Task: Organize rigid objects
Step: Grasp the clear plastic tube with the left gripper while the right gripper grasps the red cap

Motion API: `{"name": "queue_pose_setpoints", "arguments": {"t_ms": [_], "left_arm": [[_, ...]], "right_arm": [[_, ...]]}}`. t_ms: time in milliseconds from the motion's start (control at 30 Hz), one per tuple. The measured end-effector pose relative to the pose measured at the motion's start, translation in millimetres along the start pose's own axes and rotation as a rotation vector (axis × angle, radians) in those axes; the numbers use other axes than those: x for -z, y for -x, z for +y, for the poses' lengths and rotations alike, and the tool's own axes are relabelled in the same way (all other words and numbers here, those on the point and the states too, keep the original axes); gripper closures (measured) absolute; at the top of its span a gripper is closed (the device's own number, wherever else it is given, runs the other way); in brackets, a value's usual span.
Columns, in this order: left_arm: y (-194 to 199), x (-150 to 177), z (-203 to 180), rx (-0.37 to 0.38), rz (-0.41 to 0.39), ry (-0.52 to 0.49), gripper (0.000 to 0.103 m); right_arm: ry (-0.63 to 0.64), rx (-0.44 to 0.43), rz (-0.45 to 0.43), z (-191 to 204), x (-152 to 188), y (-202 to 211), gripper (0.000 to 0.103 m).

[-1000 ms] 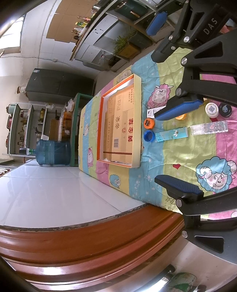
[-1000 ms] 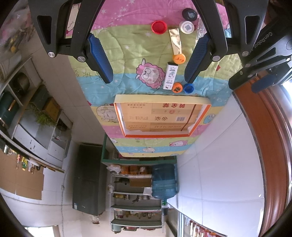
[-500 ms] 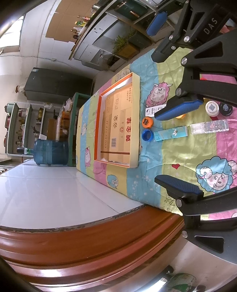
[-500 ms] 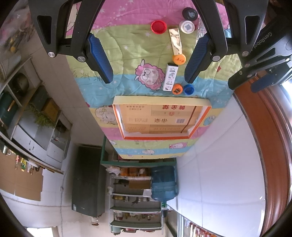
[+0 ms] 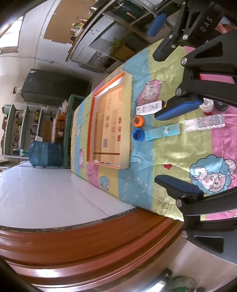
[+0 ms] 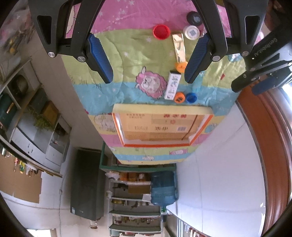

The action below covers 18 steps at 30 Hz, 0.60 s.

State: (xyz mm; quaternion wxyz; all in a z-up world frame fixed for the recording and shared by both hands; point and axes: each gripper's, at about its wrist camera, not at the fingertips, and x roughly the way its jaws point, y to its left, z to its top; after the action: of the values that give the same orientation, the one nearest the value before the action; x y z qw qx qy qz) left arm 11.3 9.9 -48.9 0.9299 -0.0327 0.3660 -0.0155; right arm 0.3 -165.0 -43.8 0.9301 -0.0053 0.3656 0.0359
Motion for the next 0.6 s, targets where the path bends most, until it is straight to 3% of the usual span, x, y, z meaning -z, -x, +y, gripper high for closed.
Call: {"name": "queue_pose_setpoints", "arguments": {"t_ms": [367, 600], "left_arm": [[-17, 40, -8, 0.057, 0.080, 0.000, 0.041], [-43, 53, -20, 0.095, 0.164, 0.007, 0.050]], "right_arm": [[0.024, -0.019, 0.113, -5, 54, -25, 0.021], [0.038, -0.055, 0.135, -3, 71, -30, 0.021]]}}
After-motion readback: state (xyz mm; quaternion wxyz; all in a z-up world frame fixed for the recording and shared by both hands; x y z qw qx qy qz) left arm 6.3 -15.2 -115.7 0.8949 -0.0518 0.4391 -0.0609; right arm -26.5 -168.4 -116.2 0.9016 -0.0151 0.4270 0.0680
